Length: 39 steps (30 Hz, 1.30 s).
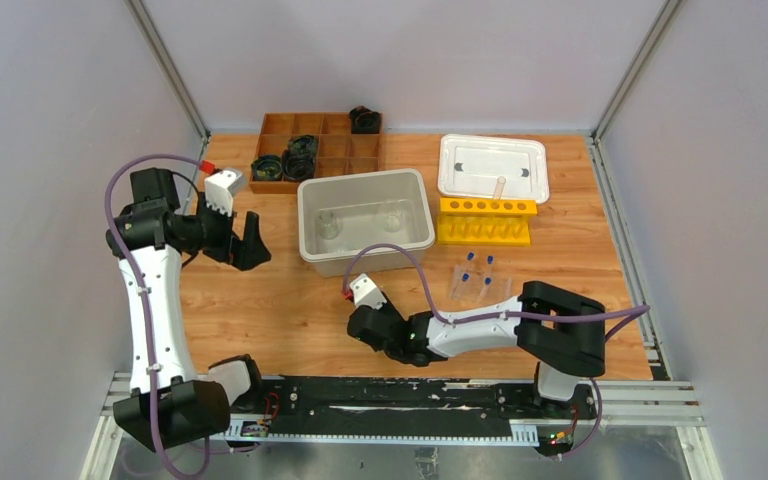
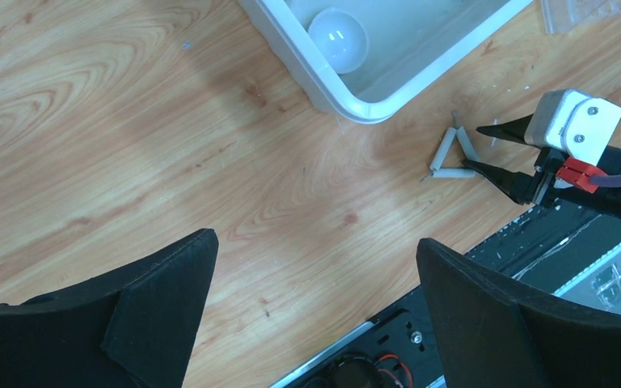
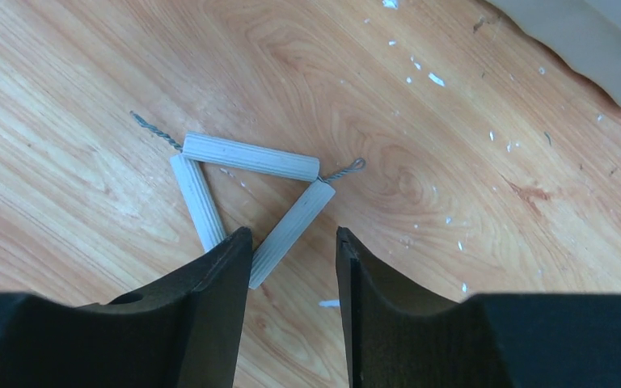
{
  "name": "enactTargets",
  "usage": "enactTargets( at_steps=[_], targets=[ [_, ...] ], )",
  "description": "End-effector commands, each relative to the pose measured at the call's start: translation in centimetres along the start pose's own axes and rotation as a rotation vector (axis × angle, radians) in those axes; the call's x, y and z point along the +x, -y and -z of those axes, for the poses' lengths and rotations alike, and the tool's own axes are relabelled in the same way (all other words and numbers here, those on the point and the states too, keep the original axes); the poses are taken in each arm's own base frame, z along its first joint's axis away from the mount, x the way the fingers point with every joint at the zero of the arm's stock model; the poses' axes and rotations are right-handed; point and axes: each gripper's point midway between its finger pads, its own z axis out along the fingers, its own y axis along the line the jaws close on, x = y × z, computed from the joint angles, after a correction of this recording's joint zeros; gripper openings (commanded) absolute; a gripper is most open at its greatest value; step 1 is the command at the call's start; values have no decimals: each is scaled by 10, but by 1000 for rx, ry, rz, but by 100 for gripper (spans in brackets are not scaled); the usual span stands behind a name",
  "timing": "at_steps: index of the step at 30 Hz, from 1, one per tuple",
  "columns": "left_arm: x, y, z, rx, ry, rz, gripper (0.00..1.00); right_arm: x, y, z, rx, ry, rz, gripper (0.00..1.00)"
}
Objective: Organize the chemistry lab equipment
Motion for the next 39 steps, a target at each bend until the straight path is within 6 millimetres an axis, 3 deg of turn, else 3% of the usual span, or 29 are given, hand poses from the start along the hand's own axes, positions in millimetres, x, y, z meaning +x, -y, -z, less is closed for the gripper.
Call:
enactTargets(
  at_steps=[1,10,17,27,33,39],
  targets=[
    [-15,4,3,31,43,-50,100,20,11,13,55,-95,13,47],
    [-13,2,1,29,30,-38,100,35,-8,18,-48,-174,-17,45],
    [-2,6,8,-12,32,-89,100,45,-3,16,-46,-166,-39,32],
    [-12,13,17,-25,70,-57,100,32,15,23,-58,-127,18,29],
    [-17,20,17,10,92,-28,100,41,15,27,-79,-154,30,45],
    [-17,21,18,5,97,-32,100,55,11,22,-90,-201,26,42]
  ],
)
